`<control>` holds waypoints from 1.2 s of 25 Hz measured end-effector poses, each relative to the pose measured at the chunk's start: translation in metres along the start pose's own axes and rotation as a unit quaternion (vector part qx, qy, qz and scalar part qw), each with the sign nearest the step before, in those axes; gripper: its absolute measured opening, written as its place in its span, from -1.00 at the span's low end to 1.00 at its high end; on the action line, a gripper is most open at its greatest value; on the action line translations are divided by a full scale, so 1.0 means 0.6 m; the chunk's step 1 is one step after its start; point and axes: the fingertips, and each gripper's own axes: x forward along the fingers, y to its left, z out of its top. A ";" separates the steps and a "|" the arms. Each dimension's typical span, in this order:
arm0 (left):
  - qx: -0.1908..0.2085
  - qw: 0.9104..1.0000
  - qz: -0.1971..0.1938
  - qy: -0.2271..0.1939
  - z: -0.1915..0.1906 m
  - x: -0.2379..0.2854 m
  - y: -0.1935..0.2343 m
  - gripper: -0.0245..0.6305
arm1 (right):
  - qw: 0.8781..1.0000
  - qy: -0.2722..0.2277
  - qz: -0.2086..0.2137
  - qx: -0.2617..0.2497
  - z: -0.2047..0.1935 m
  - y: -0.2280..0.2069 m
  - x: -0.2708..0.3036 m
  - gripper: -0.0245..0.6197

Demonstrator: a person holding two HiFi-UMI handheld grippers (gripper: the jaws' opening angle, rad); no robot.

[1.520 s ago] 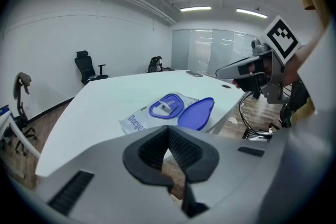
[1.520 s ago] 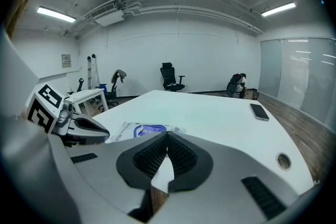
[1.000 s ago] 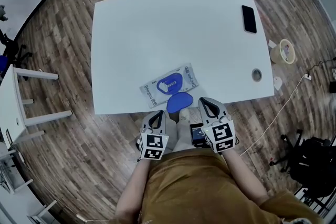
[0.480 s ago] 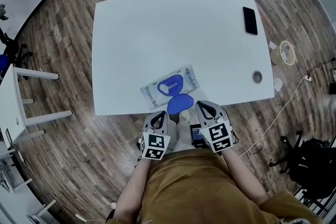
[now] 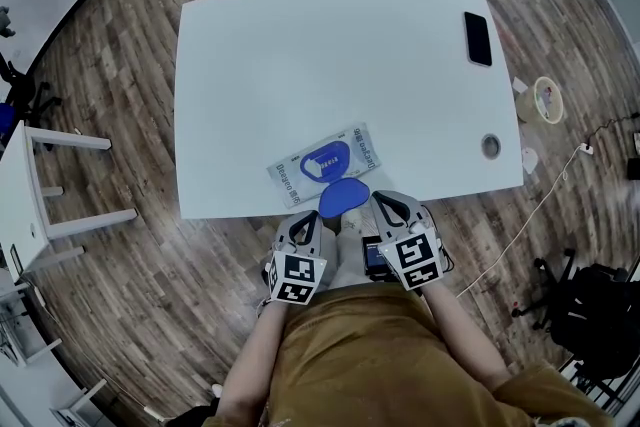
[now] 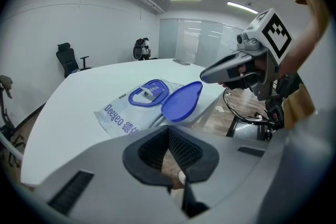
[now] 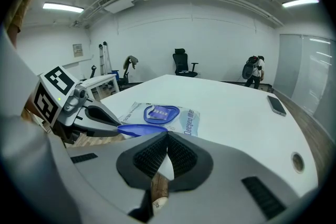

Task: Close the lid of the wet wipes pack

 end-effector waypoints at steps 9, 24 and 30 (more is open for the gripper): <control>-0.016 1.000 0.000 -0.019 0.020 -0.006 0.002 -0.91 | 1.000 -0.009 -0.003 -0.001 0.013 -0.004 -0.009 -0.90; -0.032 0.999 0.013 -0.038 0.047 -0.013 0.022 -0.91 | 1.000 -0.013 -0.004 0.001 0.019 -0.008 -0.006 -0.90; -0.029 0.998 0.016 -0.046 0.062 -0.015 0.032 -0.91 | 1.000 -0.014 -0.003 -0.003 0.025 -0.011 -0.002 -0.90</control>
